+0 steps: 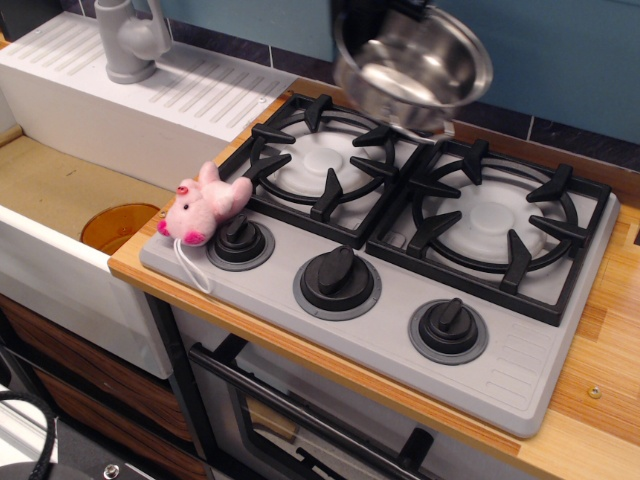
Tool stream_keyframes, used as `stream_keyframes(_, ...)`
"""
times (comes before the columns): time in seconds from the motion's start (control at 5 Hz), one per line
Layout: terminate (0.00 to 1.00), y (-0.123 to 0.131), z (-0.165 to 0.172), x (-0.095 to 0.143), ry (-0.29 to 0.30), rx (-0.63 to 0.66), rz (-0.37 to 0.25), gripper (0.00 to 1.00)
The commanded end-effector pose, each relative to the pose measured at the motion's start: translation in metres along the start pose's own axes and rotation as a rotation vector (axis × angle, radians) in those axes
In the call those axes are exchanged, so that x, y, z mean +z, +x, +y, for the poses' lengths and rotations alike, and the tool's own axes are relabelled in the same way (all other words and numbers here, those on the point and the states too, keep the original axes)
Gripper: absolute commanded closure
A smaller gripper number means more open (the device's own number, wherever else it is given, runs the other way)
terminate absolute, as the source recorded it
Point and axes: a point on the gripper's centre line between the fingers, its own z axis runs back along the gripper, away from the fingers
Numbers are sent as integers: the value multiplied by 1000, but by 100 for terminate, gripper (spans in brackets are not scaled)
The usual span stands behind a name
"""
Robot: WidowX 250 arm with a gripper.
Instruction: Put pan on stove and put stuffedpig in pan
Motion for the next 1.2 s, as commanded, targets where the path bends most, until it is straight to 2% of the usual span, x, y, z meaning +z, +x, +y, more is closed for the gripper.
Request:
stream_keyframes(0.0, 0, 15, 46, 6, 47, -31, -92, 100)
stream_keyframes(0.2, 0, 13, 60, -6, 38, -45, -105, 100)
stream_keyframes(0.8, 0, -5, 59, -31, 25, -7, -119, 100)
stream_keyframes(1.0, 0, -6, 55, -37, 13, 0, -140, 0)
